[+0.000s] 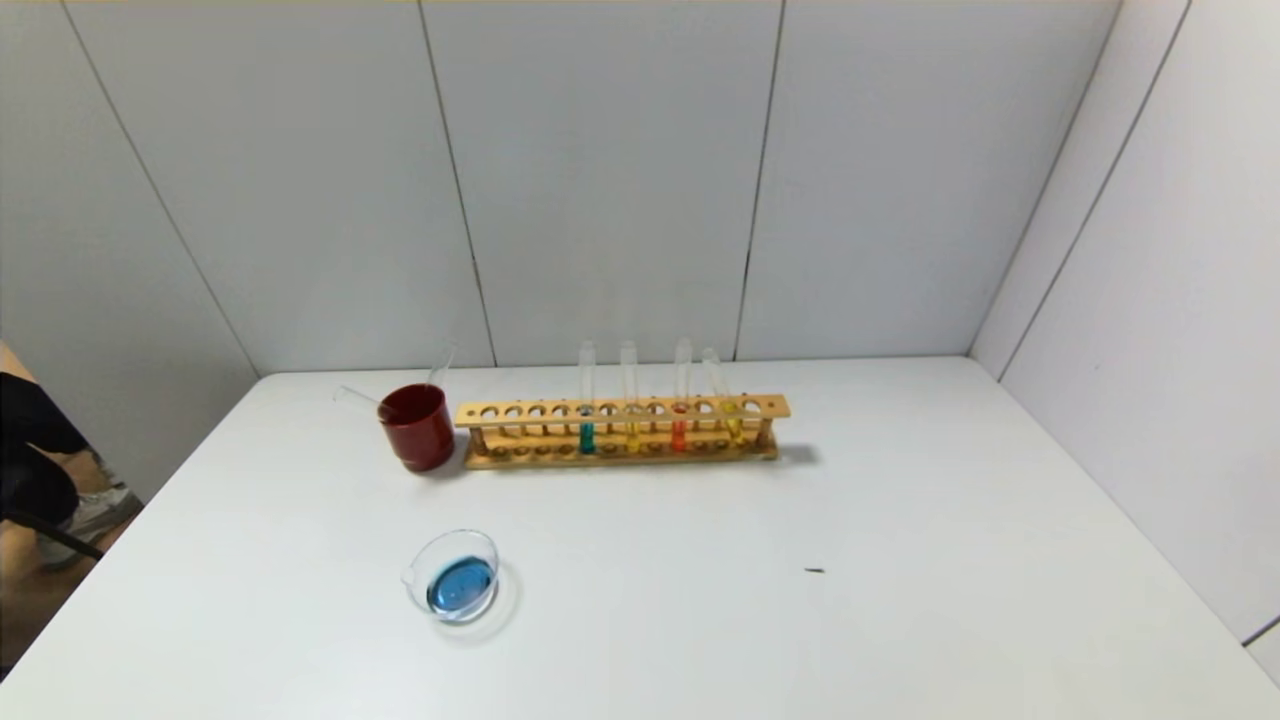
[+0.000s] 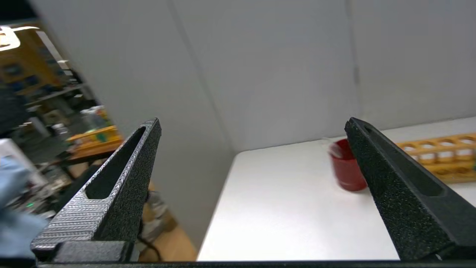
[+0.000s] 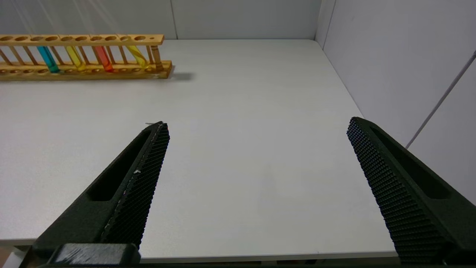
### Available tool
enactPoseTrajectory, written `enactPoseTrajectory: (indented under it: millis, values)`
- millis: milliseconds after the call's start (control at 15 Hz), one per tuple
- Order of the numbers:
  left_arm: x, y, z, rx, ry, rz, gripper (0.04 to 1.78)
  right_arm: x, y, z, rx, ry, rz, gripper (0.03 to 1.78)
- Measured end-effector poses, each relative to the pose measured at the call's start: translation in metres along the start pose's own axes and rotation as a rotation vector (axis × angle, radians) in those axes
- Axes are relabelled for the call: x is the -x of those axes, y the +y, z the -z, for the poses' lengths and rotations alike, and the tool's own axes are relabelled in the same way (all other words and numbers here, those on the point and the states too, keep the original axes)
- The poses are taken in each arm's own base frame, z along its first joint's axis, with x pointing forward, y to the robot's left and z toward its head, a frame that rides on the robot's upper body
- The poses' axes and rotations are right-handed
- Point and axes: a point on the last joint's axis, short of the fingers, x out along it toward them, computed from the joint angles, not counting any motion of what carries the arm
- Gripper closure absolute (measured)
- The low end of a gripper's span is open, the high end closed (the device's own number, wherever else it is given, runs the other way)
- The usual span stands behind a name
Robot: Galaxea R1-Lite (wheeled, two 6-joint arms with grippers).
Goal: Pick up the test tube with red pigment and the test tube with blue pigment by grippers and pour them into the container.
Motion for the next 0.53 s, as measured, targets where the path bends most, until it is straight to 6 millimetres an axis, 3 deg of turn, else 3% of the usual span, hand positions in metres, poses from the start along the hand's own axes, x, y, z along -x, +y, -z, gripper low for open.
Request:
enactPoseTrajectory:
  millis: [200, 400, 533]
  values:
    - [0.028, 0.002, 0.015, 0.006, -0.022, -0.12, 0.08, 0.0, 0.0, 0.0, 0.0, 0.0, 0.0, 0.06]
    - [0.038, -0.008, 0.044, 0.032, 0.053, -0.055, 0.08, 0.0, 0.0, 0.0, 0.0, 0.0, 0.0, 0.06]
    - [0.04, -0.011, 0.052, 0.127, 0.09, -0.038, 0.08, 0.0, 0.0, 0.0, 0.0, 0.0, 0.0, 0.06]
